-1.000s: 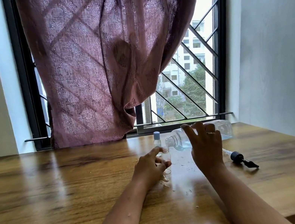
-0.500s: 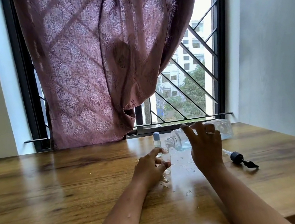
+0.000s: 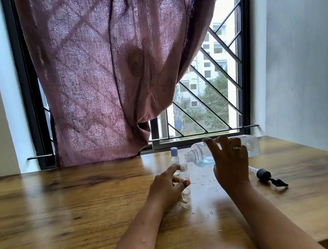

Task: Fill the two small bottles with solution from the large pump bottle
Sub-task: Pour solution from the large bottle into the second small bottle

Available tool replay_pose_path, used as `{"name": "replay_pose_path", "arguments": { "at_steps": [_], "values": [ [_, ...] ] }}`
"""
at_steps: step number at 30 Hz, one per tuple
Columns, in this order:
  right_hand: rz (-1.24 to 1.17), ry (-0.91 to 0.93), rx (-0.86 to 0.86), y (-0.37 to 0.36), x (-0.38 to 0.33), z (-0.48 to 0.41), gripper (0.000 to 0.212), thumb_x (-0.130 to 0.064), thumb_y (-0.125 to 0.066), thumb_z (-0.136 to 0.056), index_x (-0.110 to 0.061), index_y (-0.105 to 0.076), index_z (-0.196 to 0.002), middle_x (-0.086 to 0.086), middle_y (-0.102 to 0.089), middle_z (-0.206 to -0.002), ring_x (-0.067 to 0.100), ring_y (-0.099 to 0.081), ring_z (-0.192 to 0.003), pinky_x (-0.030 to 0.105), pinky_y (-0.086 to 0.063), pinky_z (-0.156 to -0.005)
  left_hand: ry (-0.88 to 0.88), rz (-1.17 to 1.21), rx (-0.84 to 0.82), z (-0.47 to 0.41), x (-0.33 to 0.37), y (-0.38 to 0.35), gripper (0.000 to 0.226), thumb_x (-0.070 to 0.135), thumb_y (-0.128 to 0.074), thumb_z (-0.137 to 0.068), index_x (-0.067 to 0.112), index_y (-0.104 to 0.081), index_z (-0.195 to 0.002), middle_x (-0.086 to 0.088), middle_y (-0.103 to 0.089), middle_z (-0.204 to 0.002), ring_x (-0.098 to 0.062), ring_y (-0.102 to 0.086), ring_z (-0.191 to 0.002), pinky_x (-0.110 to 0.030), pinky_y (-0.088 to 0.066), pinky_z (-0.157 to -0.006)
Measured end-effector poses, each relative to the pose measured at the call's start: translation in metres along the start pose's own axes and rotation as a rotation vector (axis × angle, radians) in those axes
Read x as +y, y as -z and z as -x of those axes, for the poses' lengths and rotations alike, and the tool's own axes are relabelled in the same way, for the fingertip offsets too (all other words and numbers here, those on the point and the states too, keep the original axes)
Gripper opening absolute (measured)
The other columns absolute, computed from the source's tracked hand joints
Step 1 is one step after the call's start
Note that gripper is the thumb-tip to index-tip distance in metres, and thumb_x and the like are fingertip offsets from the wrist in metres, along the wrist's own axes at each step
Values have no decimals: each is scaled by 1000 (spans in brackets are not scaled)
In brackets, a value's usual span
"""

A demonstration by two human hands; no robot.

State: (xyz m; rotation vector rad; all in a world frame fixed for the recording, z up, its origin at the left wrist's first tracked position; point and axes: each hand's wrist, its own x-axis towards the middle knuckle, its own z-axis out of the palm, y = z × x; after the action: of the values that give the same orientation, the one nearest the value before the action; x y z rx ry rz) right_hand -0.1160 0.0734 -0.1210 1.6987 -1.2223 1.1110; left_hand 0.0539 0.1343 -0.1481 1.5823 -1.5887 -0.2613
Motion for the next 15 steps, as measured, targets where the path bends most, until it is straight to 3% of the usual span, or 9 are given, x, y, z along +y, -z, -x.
{"name": "replay_pose_path", "arguments": {
  "at_steps": [7, 15],
  "values": [
    [-31, -15, -11, -2, 1, 0, 77, 10, -64, -43, -24, -59, -112, 4, -55, -94, 25, -36, -80, 33, -37, -58, 1, 4, -3, 1, 0, 0, 44, 38, -69, -80, 35, -51, -120, 3, -72, -101, -17, -68, -90, -39, -53, -88],
    [3, -3, -24, -4, 2, 1, 76, 6, -63, -44, -24, -57, -113, 5, -54, -95, 26, -36, -83, 34, -39, -60, 10, 19, -3, 1, 1, 0, 42, 40, -69, -79, 37, -51, -118, 4, -72, -99, -16, -68, -89, -40, -53, -87]
  ]
}}
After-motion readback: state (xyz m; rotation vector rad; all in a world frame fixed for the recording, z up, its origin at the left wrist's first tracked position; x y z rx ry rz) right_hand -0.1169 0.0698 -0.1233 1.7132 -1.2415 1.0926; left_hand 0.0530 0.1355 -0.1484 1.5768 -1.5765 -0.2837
